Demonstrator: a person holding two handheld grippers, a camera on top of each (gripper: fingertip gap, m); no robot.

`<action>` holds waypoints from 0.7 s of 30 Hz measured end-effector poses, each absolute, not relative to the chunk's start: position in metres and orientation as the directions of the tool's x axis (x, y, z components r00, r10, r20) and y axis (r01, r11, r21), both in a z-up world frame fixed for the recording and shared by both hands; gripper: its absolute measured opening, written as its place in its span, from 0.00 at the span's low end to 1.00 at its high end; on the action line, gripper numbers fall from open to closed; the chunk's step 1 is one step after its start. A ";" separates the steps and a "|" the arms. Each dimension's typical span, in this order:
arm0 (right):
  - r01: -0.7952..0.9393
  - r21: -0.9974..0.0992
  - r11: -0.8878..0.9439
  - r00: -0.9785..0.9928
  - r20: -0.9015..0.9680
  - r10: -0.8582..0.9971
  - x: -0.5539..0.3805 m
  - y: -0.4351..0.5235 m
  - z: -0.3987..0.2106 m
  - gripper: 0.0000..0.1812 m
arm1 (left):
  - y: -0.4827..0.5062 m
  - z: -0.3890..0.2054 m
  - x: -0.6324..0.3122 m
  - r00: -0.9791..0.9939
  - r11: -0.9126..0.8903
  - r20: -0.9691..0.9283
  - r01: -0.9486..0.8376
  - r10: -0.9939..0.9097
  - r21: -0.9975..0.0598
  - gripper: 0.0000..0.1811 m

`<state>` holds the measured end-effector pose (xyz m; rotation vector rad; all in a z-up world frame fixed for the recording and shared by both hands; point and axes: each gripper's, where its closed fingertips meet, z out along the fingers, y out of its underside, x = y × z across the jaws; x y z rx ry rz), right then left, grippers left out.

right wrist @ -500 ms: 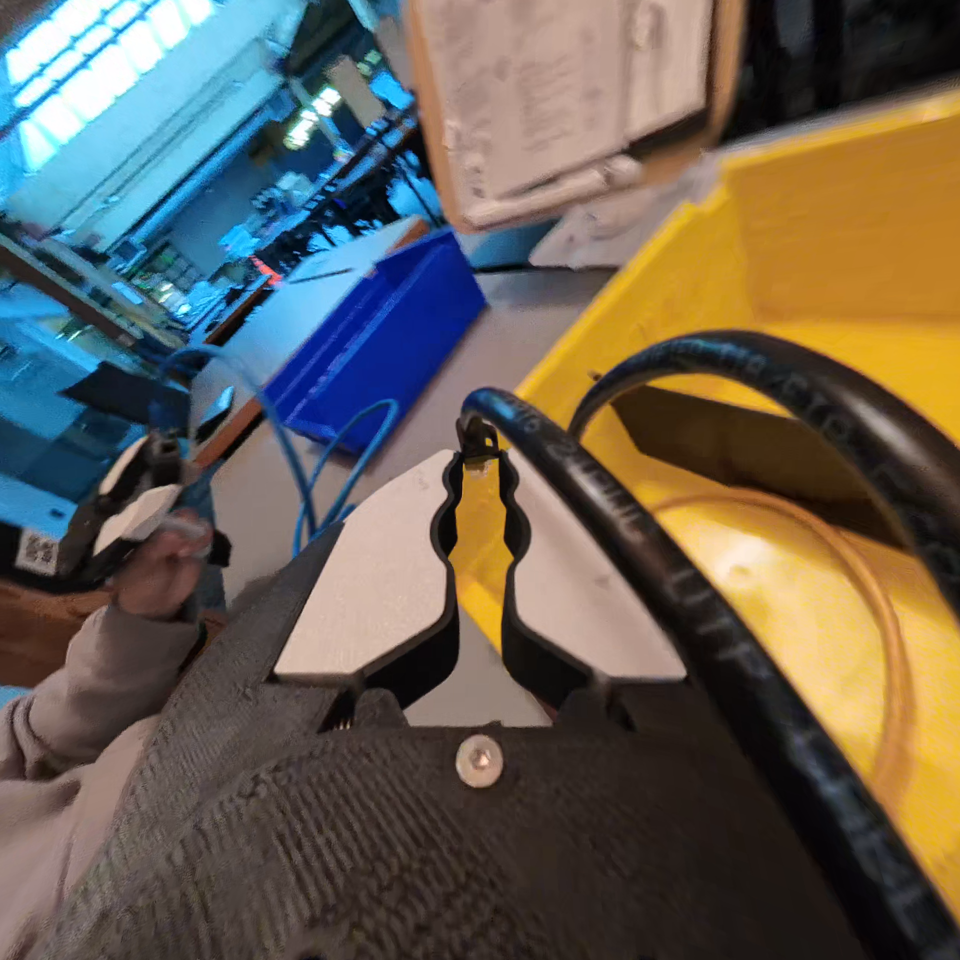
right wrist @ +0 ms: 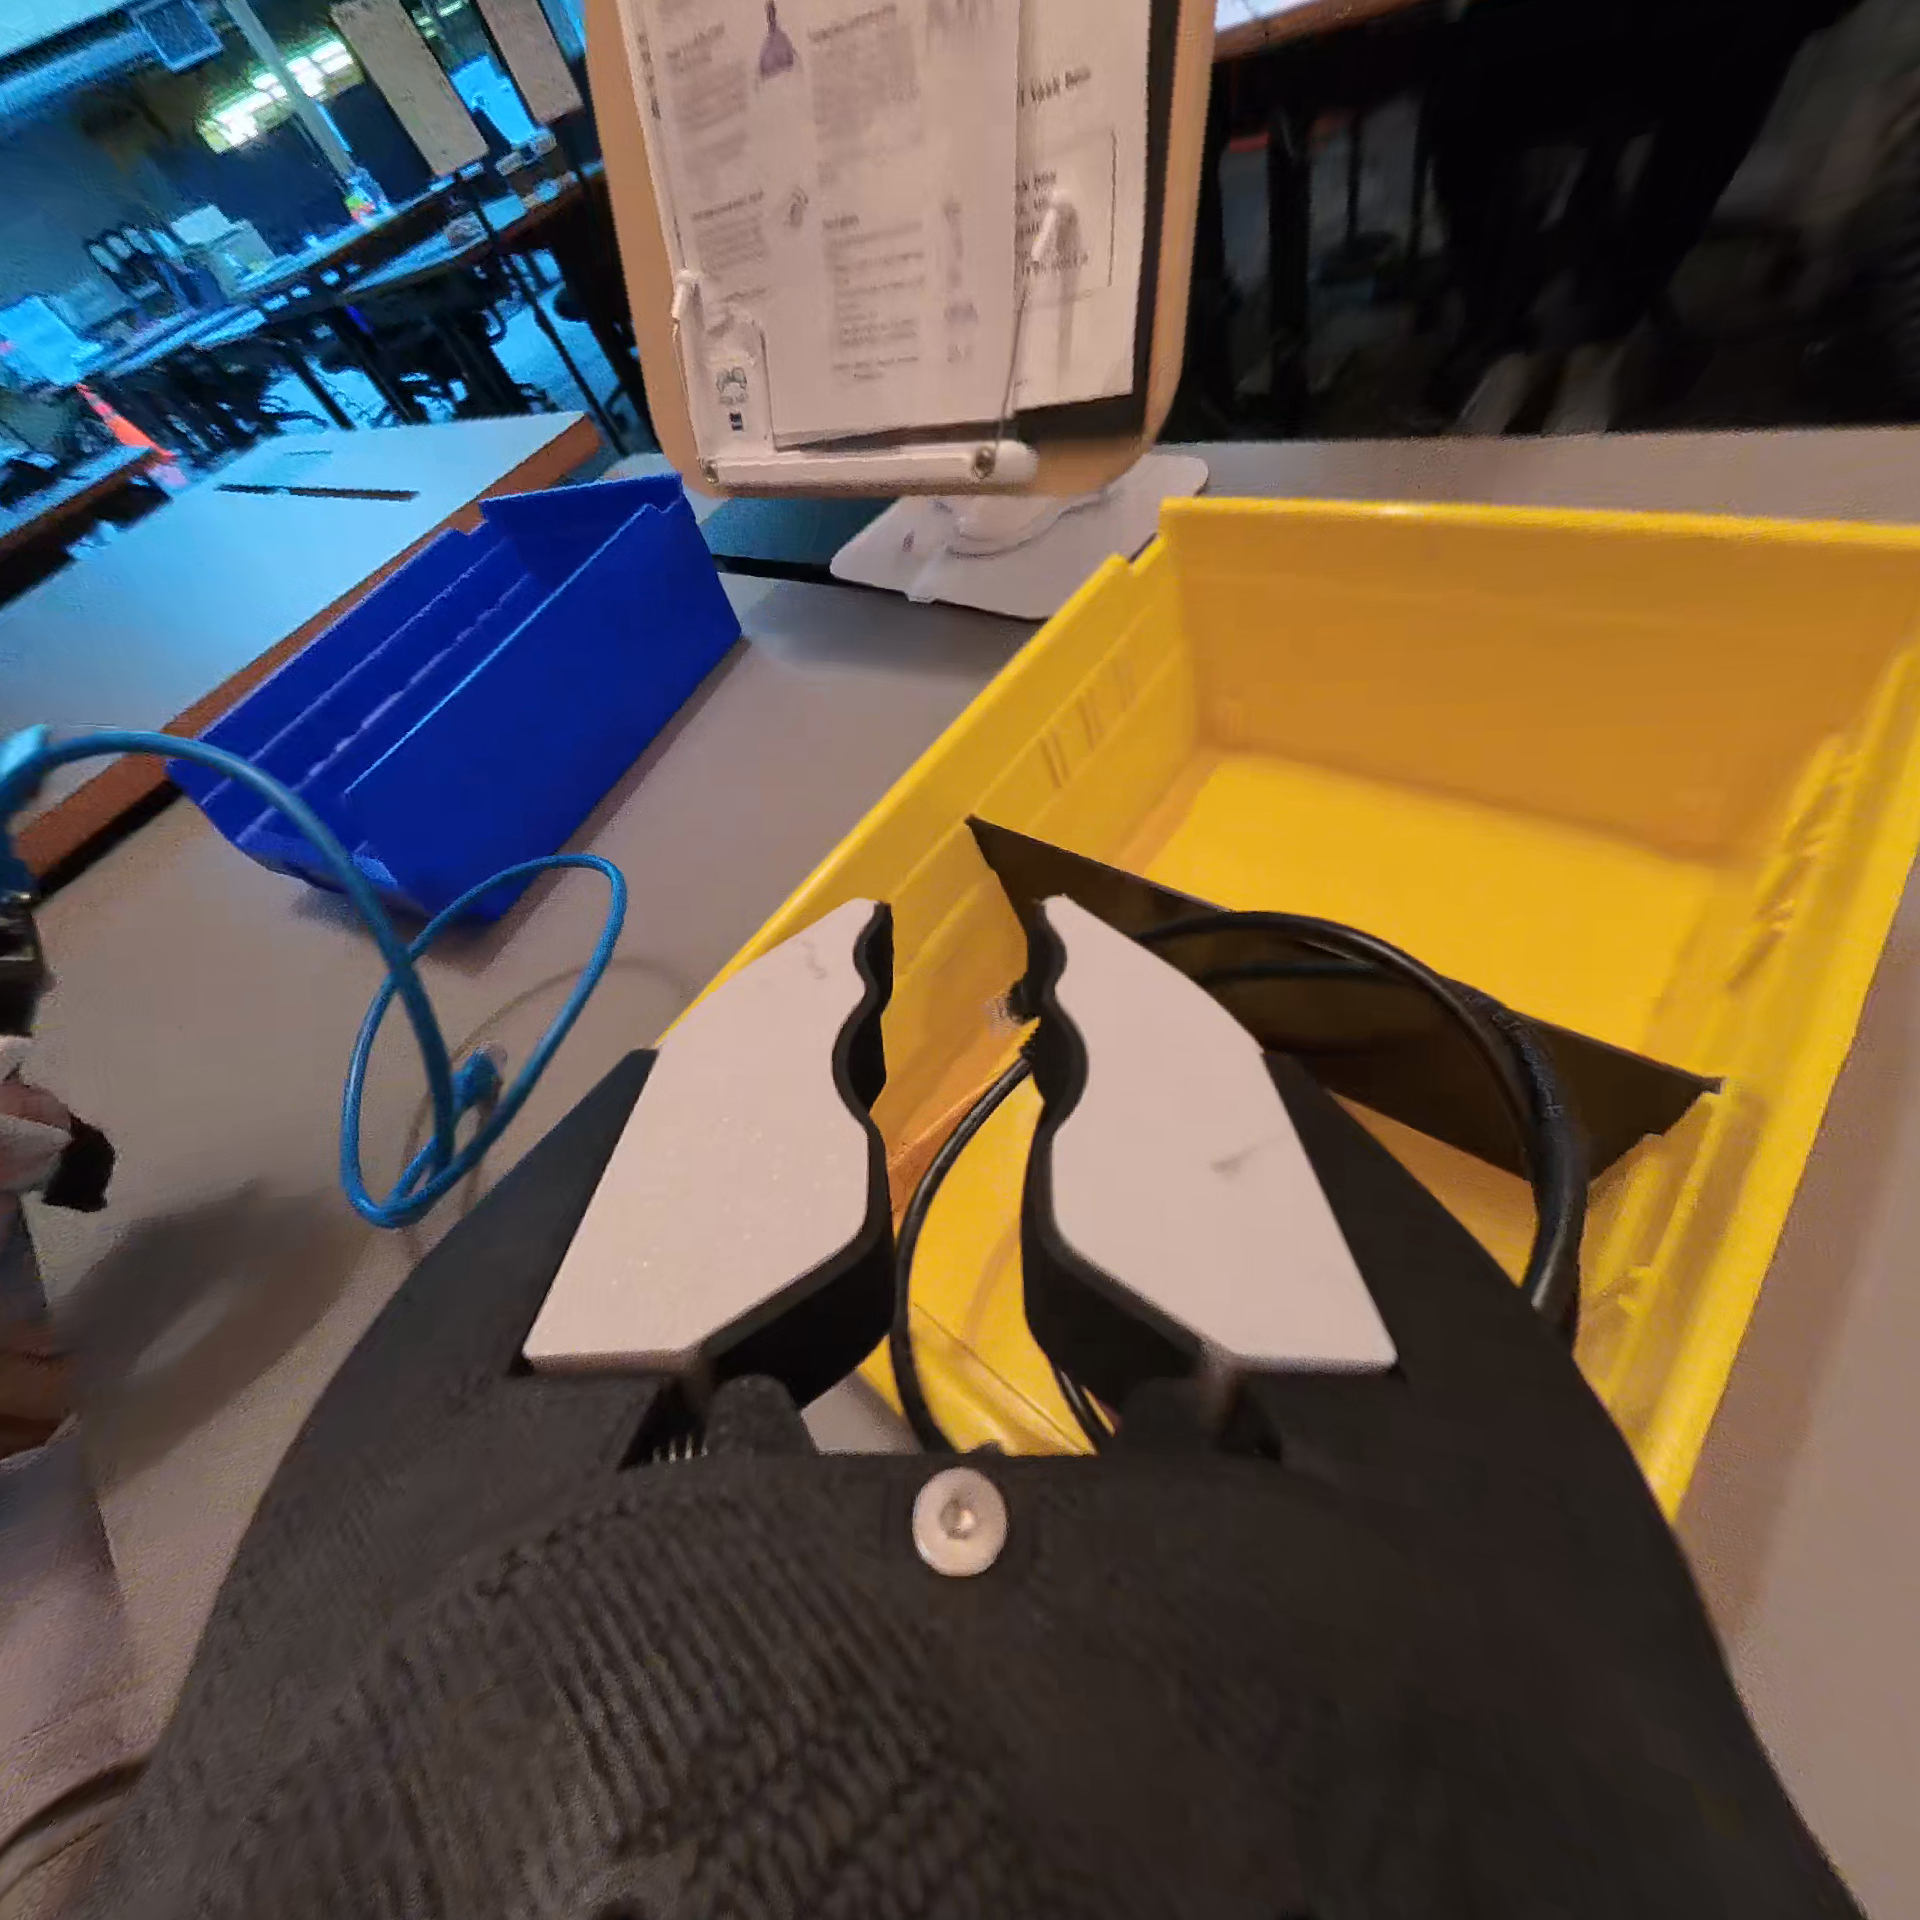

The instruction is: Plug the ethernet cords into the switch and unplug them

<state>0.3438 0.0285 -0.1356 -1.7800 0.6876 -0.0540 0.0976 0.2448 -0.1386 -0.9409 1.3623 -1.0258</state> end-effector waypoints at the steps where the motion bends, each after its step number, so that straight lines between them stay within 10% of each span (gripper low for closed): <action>1: -0.412 -0.897 -0.159 0.833 -0.301 -0.464 0.335 0.030 -0.129 0.16 | 0.243 -0.139 0.098 -0.058 0.296 -0.297 0.026 -0.953 -0.955 0.34; 9: -0.520 -0.849 -0.099 0.839 -0.529 0.125 0.137 0.116 -0.106 0.18 | 0.223 -0.156 0.102 -0.183 0.319 -0.309 -0.025 -0.933 -0.947 0.34; 21: -0.838 -0.546 -0.019 0.522 -0.810 0.267 0.106 0.176 -0.138 0.17 | 0.181 -0.159 0.095 -0.349 0.389 -0.381 0.049 -0.856 -0.920 0.34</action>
